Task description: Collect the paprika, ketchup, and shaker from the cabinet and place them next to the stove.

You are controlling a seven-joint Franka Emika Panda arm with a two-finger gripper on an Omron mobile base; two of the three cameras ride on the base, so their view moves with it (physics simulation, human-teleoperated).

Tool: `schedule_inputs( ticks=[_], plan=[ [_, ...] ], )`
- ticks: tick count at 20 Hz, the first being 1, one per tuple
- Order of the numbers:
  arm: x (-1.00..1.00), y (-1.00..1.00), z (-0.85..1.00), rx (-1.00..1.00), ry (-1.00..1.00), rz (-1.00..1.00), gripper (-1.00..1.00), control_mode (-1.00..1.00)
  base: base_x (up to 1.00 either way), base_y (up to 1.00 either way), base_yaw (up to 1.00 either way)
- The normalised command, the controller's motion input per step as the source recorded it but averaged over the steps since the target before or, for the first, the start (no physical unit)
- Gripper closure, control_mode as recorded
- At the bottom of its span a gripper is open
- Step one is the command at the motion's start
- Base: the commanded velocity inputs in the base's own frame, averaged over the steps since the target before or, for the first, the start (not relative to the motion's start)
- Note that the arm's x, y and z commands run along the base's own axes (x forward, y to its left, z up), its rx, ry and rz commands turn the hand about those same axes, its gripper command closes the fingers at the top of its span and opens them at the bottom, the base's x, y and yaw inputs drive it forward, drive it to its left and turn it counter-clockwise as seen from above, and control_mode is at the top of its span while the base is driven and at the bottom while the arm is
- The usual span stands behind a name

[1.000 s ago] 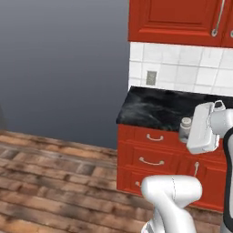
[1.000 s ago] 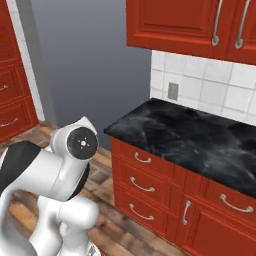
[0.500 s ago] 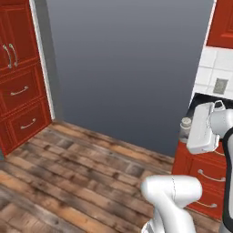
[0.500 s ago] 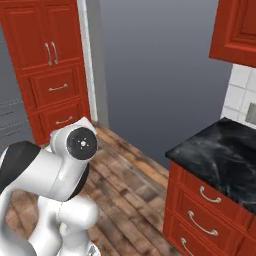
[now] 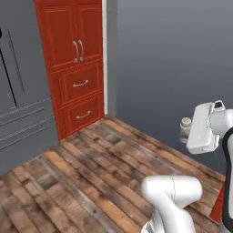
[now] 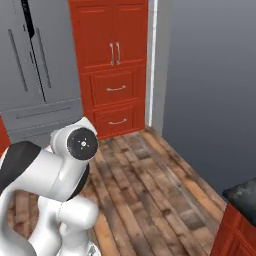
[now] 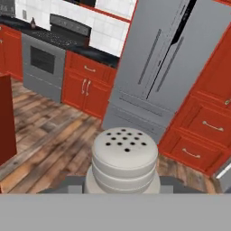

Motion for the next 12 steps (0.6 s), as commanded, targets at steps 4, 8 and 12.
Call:
schedule_inputs(
  ticks=[4,8,12],
  plan=[
    [0.0,0.0,0.0,0.0,0.0,0.0,1.0,1.0,0.08,0.58,0.5],
    [0.0,0.0,0.0,0.0,0.0,0.0,1.0,1.0,0.29,0.4,0.5],
    [0.0,0.0,0.0,0.0,0.0,0.0,1.0,1.0,0.72,0.0,0.51]
  ],
)
